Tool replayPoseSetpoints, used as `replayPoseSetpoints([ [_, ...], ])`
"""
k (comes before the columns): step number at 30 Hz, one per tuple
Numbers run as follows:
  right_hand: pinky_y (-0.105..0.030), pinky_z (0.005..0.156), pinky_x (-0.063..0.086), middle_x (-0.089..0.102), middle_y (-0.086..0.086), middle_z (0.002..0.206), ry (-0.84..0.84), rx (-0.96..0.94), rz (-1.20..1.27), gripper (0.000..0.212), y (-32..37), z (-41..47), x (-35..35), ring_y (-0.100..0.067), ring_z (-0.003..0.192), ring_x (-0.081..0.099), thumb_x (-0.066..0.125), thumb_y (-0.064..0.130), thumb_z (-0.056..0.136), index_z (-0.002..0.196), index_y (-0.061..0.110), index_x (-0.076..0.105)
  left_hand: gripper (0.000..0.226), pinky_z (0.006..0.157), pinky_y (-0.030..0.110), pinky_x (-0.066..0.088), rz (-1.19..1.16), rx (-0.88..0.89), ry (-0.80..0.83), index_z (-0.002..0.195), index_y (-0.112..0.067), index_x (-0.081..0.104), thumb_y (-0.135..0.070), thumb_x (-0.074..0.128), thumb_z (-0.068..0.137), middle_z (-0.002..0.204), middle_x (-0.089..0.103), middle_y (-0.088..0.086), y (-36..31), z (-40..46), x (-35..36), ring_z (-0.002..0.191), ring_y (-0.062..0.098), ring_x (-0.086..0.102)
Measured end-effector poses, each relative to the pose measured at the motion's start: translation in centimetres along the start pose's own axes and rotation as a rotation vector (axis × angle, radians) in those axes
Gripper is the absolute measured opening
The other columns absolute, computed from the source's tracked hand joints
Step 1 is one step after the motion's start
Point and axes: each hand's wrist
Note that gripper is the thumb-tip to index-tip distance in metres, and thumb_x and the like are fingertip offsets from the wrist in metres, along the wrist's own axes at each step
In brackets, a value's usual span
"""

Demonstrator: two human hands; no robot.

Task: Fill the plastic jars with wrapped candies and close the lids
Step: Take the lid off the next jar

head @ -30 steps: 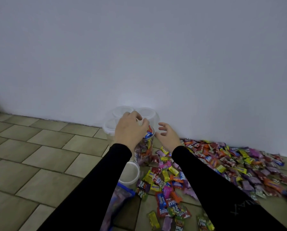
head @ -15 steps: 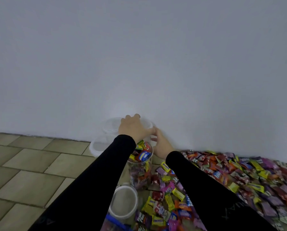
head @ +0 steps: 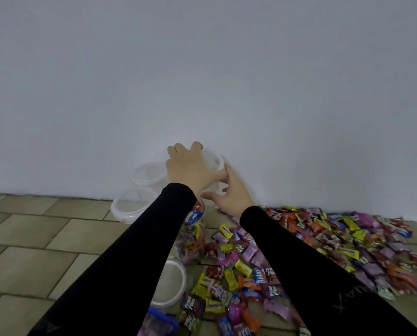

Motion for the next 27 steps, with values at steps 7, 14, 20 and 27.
replayPoseSetpoints([
  [7,-0.021,0.097,0.039,0.049,0.015,0.132,-0.125,-0.126,-0.04,0.074,1.6,-5.1,-6.0,-0.003,0.121,0.046,0.078,0.024,0.077,0.138,0.025,0.036,0.086,0.082,0.028,0.037,-0.284,0.112,0.005,0.137,-0.025,0.039,-0.062,0.07,0.066,0.12,0.031,0.004,-5.8,-4.1,-1.9,0.112,0.024,0.043],
  [14,-0.021,0.097,0.043,0.044,0.006,0.135,-0.171,-0.15,-0.076,0.07,2.7,-13.3,-11.6,-0.001,0.123,0.045,0.076,0.047,0.071,0.124,0.05,0.03,0.086,0.08,0.029,0.039,-0.408,0.137,0.07,0.134,-0.021,0.041,-0.061,0.071,0.064,0.114,0.026,0.0,-12.2,-10.2,-2.6,0.112,0.022,0.042],
  [20,-0.009,0.081,0.046,0.05,0.013,0.119,-0.167,-0.166,0.012,0.063,1.9,-20.7,-18.0,0.02,0.101,0.051,0.079,0.007,0.076,0.123,0.025,0.042,0.085,0.088,0.036,0.049,-0.491,0.138,0.178,0.13,-0.025,0.043,-0.064,0.071,0.06,0.109,0.024,-0.002,-18.3,-16.7,-2.2,0.111,0.023,0.045],
  [27,-0.005,0.072,0.044,0.054,0.003,0.107,-0.25,-0.145,-0.049,0.057,0.0,-28.4,-23.2,0.018,0.091,0.054,0.08,-0.001,0.072,0.117,0.002,0.046,0.085,0.091,0.036,0.047,-0.487,0.169,0.266,0.131,-0.025,0.041,-0.066,0.069,0.062,0.112,0.027,0.0,-24.2,-23.3,-1.0,0.113,0.024,0.043],
])
Point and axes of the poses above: each hand's wrist, its own z-axis towards the middle knuckle, its own x-axis out of the palm, y = z × x
